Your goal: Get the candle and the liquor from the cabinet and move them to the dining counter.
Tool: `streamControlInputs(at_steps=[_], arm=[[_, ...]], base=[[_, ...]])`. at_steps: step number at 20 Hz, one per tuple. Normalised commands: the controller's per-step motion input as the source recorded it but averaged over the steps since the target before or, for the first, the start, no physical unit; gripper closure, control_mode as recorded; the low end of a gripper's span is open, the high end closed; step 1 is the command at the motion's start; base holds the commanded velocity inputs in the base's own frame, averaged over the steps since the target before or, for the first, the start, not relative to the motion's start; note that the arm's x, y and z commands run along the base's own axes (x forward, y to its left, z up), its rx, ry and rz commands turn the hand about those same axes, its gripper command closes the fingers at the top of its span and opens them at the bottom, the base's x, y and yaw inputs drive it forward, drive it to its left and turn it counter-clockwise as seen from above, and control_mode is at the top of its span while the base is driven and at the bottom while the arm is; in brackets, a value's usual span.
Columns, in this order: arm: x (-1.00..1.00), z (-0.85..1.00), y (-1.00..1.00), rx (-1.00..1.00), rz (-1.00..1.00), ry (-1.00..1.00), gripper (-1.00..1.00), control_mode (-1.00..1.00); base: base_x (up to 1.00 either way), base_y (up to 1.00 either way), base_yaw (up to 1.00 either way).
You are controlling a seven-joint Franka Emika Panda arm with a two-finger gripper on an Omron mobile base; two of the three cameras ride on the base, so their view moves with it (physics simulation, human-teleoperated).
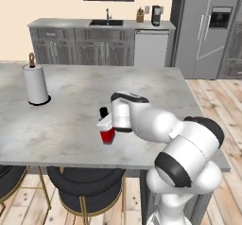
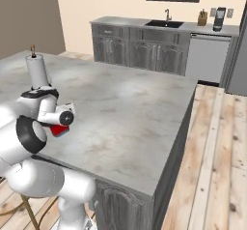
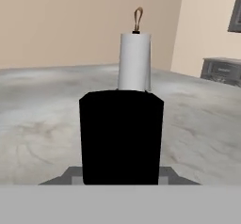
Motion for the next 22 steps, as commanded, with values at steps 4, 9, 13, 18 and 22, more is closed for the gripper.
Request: streamControlInputs(at_steps=[4, 9, 13, 18, 22], arm=[[0.14, -0.18, -0.02, 0.0, 0.0, -0.08, 1.0, -1.0], [-0.01, -0.3, -0.04, -0.01, 0.0, -0.04, 1.0, -1.0], [-0.03, -0.26, -0.01, -0.02, 0.0, -0.02, 1.0, -1.0], [0.0, -0.24, -0.04, 0.0, 0.0, 0.0, 1.0, -1.0], [0.01, -0.25, -0.1, 0.0, 0.0, 0.0, 1.0, -1.0]], base=[[0.0, 0.0, 0.0], [0.0, 0.0, 0.0], [0.0, 0.0, 0.0], [0.0, 0.0, 0.0], [0.0, 0.0, 0.0]])
